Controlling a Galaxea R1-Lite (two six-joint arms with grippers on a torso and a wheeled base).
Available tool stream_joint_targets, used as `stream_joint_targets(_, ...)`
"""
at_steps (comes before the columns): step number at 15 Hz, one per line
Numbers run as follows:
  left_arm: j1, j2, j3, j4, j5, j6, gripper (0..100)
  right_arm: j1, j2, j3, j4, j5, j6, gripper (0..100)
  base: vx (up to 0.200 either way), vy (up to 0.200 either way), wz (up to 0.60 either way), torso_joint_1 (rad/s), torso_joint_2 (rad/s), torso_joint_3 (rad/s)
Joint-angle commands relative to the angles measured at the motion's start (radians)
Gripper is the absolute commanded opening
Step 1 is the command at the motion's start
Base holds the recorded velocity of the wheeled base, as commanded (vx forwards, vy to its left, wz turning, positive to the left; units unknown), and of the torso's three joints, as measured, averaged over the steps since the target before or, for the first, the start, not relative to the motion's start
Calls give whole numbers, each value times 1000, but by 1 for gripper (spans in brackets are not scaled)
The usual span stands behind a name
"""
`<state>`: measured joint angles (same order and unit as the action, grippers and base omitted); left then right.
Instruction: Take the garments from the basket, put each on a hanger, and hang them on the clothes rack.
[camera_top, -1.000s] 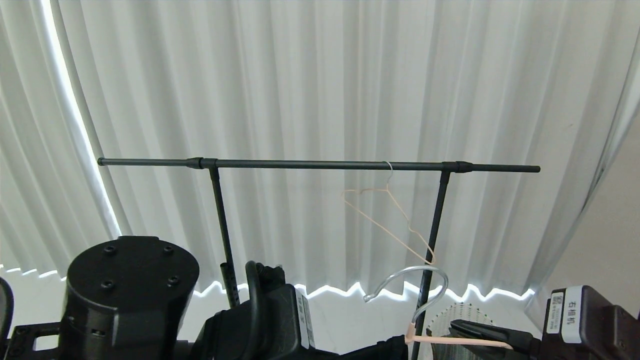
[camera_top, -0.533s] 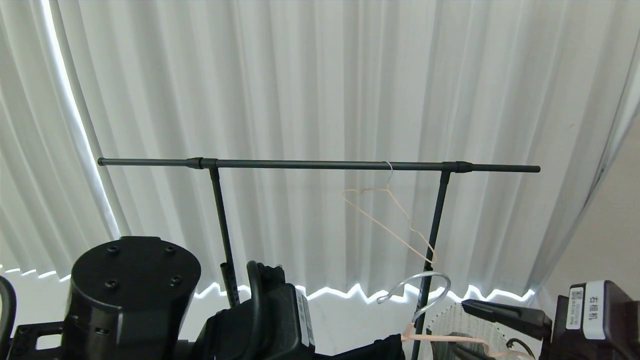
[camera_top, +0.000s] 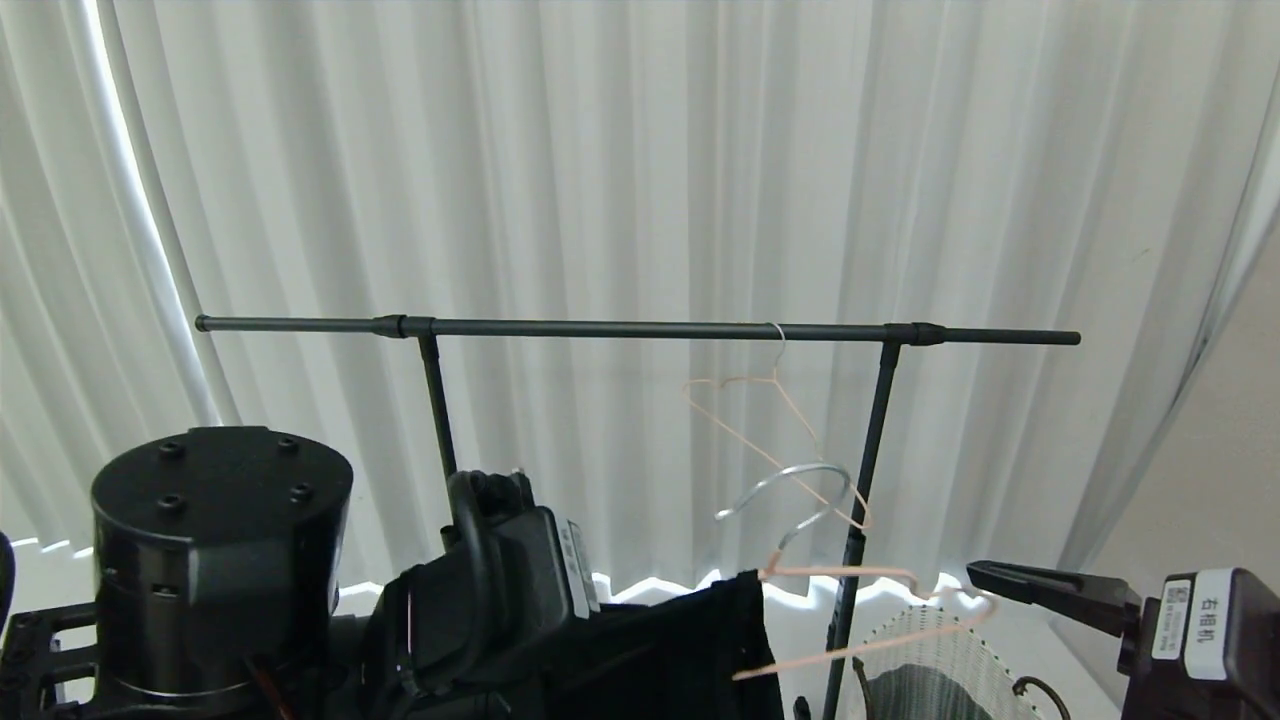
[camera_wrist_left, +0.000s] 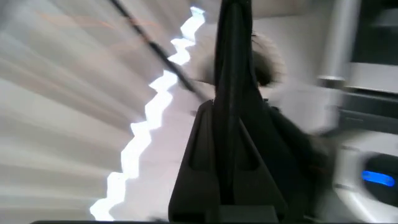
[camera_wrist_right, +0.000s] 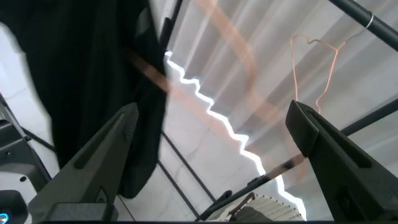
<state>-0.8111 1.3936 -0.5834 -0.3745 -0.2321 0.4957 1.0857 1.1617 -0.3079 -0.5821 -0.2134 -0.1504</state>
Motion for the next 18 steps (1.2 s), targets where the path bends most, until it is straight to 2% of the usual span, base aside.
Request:
stream_joint_targets(1, 44, -4, 33, -41, 13, 17, 0, 0, 6, 1, 1, 0, 2, 100, 0, 0, 0, 0, 0, 0)
stream_joint_targets(4, 121, -8, 33, -98, 50, 1, 0, -1, 41, 0, 8, 0, 40, 100, 0, 0, 0, 0, 0, 0)
stream_joint_targets(7, 128, -19, -53, -98, 105, -117, 0, -1, 141, -42, 33, 0, 144, 100, 0, 0, 0, 0, 0, 0)
stream_joint_targets(8, 128, -18, -78, -98, 117, -126, 0, -1, 197, -92, 33, 0, 193, 100, 0, 0, 0, 0, 0, 0)
stream_joint_targets(11, 127, -25, -90, -98, 117, -126, 0, -6, 342, -203, 33, -24, 302, 100, 0, 0, 0, 0, 0, 0)
stream_joint_targets(12, 124, -30, -90, -98, 116, -126, 0, -13, 408, -240, 31, -75, 359, 100, 0, 0, 0, 0, 0, 0)
stream_joint_targets(15, 121, -47, -90, -100, 116, -123, 0, -24, 507, -320, 31, -161, 491, 100, 0, 0, 0, 0, 0, 0)
stream_joint_targets(18, 113, -58, -88, -100, 114, -121, 0, -26, 529, -327, 28, -175, 500, 100, 0, 0, 0, 0, 0, 0)
